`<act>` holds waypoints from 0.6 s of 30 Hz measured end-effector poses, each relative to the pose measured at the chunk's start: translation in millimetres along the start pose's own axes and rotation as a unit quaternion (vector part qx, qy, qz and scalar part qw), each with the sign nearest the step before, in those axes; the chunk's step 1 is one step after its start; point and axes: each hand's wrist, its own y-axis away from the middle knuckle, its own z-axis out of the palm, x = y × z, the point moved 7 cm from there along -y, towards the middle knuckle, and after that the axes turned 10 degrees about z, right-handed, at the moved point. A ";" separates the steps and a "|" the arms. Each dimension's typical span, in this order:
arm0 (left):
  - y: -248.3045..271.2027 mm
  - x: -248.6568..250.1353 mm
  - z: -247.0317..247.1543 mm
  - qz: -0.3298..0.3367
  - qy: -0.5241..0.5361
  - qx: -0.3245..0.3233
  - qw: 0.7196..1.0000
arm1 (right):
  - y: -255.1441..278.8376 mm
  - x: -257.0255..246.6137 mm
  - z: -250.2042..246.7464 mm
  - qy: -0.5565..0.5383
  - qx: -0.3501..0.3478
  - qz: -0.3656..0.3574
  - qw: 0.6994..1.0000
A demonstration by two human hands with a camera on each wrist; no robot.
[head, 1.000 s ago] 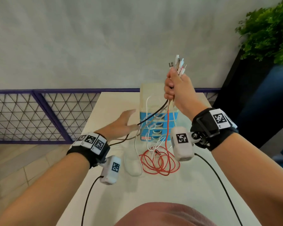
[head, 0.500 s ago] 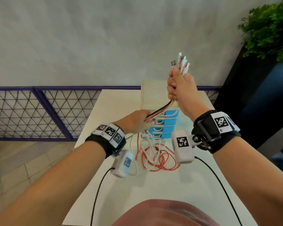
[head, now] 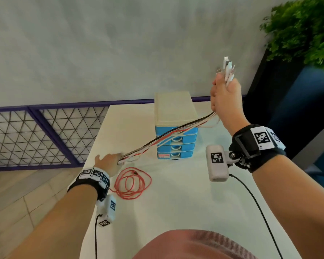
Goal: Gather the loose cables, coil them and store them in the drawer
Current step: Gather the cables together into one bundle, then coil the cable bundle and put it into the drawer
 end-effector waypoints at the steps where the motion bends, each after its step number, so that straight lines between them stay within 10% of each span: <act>1: -3.1 -4.7 -0.7 -0.005 0.009 0.003 1.000 | 0.0 4.0 1.3 0.020 0.001 -0.008 1.000; 12: -12.8 1.3 -177.1 0.033 0.064 0.337 0.939 | 1.0 15.2 3.4 0.132 0.017 -0.070 0.989; 18: -18.5 1.7 -132.5 0.055 0.130 0.148 0.979 | -4.5 -5.3 -13.6 0.064 0.059 -0.084 0.993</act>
